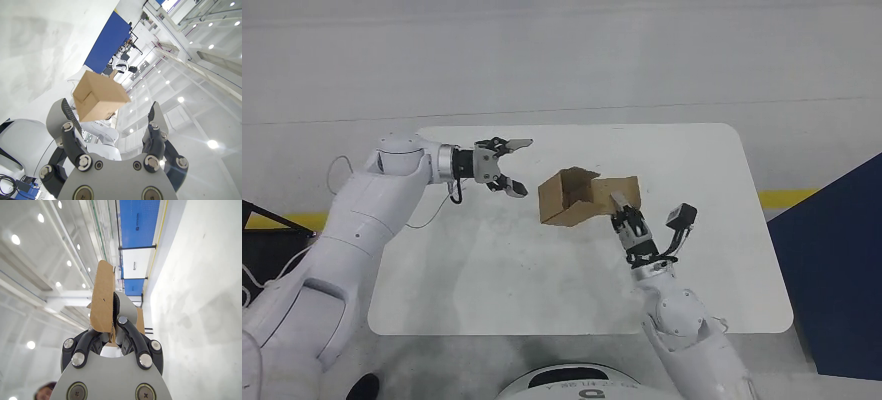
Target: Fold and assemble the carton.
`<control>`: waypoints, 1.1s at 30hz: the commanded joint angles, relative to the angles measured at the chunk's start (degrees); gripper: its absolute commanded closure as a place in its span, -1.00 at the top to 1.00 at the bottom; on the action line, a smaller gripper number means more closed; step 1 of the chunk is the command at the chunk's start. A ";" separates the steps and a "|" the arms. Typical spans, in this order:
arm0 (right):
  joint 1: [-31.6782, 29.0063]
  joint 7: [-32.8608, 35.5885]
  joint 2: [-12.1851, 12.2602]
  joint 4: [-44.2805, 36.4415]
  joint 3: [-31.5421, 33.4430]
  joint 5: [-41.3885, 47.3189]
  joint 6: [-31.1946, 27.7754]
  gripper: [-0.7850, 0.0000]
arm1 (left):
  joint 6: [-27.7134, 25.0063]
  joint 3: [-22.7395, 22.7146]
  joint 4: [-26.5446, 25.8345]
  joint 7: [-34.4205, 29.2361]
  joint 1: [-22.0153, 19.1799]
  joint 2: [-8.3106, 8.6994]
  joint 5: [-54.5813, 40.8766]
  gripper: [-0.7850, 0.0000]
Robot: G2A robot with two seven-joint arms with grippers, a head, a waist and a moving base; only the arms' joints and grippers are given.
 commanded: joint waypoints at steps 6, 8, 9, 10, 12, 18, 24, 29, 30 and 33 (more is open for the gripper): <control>3.58 -4.68 -0.38 7.20 -5.38 -22.62 1.44 0.99 | 0.32 -3.64 -3.51 1.92 3.25 1.56 0.44 1.00; 4.19 -5.57 -0.49 7.52 -5.84 -23.79 1.57 1.00 | 0.68 -4.68 -4.49 2.66 4.28 2.08 1.01 1.00; 4.24 -5.84 -0.48 6.99 -5.75 -24.27 1.49 1.00 | 0.91 -5.17 -5.02 3.14 4.76 2.35 1.45 1.00; 4.08 -6.19 -0.44 6.09 -5.52 -24.60 1.37 1.00 | 1.17 -5.64 -5.56 3.39 5.28 2.58 1.65 1.00; 3.31 -6.41 -0.30 4.10 -4.96 -25.06 1.04 1.00 | 1.63 -6.45 -6.52 3.83 6.27 2.97 1.93 1.00; -0.65 -9.12 -0.02 -0.46 -3.52 -23.28 -1.39 1.00 | 2.82 -6.38 -8.75 7.17 7.67 3.18 4.83 1.00; -3.11 -12.11 0.06 0.87 -2.28 -22.85 -0.91 1.00 | 4.06 -1.89 -8.87 8.94 7.68 1.56 7.29 1.00; -7.33 -14.08 0.35 -1.53 -0.48 -21.05 -2.02 1.00 | 3.00 1.90 -5.31 9.08 5.46 -0.62 8.42 1.00; -8.25 -13.98 0.44 -2.08 -0.03 -20.67 -2.19 1.00 | 2.79 2.55 -4.44 8.88 4.90 -1.07 8.50 1.00; -11.61 -12.79 0.82 -3.30 1.54 -18.86 -2.70 0.91 | 2.45 4.26 -1.79 7.81 3.47 -2.44 8.16 1.00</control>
